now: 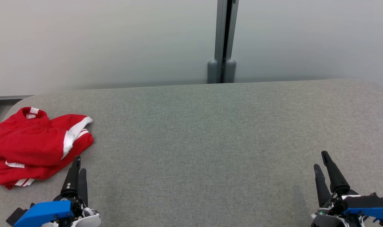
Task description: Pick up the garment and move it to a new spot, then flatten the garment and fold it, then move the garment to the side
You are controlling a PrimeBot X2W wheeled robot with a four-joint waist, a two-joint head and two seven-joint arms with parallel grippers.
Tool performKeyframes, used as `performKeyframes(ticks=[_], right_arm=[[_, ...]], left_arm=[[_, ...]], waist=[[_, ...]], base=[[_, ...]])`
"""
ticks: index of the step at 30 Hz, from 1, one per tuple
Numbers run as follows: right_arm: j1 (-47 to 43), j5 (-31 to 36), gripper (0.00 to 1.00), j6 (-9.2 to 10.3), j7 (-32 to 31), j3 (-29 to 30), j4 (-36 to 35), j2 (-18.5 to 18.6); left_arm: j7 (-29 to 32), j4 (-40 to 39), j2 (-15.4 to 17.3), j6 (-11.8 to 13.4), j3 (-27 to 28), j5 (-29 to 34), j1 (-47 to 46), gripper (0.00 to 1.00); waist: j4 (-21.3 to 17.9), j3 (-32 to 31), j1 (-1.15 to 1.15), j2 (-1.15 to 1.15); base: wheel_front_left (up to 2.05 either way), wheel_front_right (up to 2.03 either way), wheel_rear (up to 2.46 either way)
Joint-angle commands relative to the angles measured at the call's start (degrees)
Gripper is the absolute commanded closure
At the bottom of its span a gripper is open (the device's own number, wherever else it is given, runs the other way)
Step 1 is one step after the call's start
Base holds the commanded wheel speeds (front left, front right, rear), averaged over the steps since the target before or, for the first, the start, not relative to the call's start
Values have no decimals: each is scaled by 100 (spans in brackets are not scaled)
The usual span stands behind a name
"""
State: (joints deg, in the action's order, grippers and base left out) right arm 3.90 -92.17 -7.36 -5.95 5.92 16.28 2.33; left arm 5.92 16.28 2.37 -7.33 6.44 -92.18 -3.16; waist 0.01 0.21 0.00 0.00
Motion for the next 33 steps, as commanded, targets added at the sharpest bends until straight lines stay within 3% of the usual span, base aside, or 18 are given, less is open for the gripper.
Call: performKeyframes(ticks=[1,11,33], right_arm=[[93,69,0,-7,70,-44,-109,17],[128,819,0,-9,401,-273,-223,25],[197,3047,0,-13,904,-621,-520,39]], left_arm=[[-69,-156,33,-3,-27,75,-137,0],[-399,-307,39,-5,-17,828,-152,0],[-902,-735,49,221,-170,3483,-94,0]], waist=[[2,1,0,0],[13,11,0,0],[25,25,0,0]], base=[[0,0,0],[0,0,0],[0,0,0]])
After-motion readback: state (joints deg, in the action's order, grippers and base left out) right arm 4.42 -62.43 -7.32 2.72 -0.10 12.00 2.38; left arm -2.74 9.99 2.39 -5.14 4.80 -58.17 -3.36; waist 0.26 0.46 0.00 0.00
